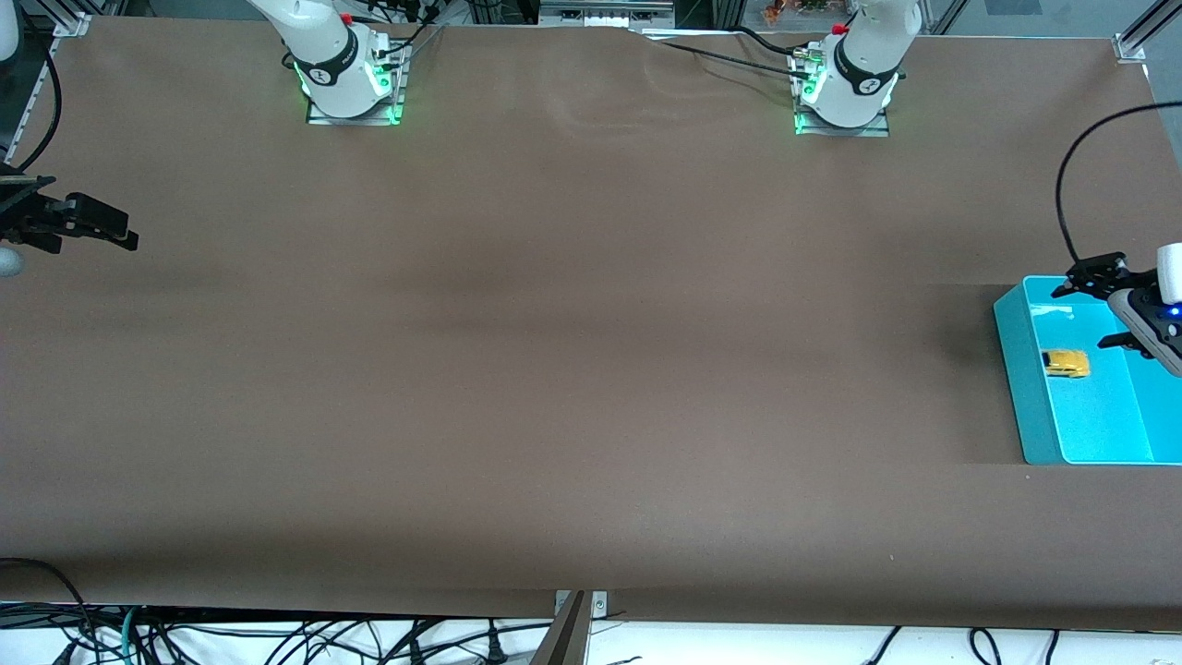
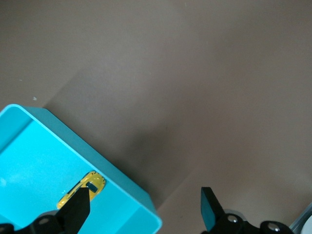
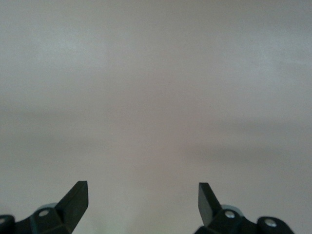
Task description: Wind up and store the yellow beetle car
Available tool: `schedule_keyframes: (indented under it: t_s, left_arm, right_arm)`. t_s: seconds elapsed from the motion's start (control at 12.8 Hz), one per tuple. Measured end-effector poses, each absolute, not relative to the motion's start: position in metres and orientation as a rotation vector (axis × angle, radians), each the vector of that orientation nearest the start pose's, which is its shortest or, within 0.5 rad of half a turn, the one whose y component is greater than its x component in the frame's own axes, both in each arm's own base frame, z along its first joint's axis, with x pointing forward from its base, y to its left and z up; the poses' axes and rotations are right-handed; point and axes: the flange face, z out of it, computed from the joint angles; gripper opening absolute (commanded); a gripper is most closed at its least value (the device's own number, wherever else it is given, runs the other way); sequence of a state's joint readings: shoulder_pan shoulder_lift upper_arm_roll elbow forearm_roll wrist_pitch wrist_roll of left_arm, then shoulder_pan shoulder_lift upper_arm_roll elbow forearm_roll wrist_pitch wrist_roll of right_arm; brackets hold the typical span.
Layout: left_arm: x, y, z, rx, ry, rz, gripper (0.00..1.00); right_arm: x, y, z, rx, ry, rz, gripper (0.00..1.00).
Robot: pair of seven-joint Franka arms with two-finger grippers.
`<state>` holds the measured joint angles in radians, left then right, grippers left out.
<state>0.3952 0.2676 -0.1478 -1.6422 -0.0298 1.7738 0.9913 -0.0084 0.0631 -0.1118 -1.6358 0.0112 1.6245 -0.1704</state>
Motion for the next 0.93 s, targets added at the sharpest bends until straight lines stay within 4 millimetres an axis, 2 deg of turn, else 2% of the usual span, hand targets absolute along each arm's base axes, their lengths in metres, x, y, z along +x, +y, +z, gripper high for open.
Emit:
schedule_keyframes:
  t_s: [0.31, 0.55, 0.7, 0.78, 0.93]
  left_arm:
    - [0.599, 0.055, 0.527, -3.135, 0.652, 0.03, 1.0]
    - [0.581, -0.012, 0.567, -3.171, 0.328, 0.064, 1.0]
    - [0.575, -0.034, 0.582, -3.171, 0.248, 0.092, 1.0]
    - [0.574, -0.036, 0.585, -3.171, 0.223, 0.1, 1.0]
    - [0.573, -0.027, 0.581, -3.171, 0.192, 0.132, 1.0]
  right_arm:
    - [0.57, -0.066, 0.562, -3.123, -0.076, 0.116, 1.0]
    - [0.57, -0.067, 0.562, -3.123, -0.076, 0.118, 1.0]
    - [0.57, -0.067, 0.562, -3.123, -0.076, 0.118, 1.0]
    - [0.57, -0.067, 0.562, -3.123, -0.076, 0.118, 1.0]
    - [0.57, -0.067, 0.562, -3.123, -0.077, 0.118, 1.0]
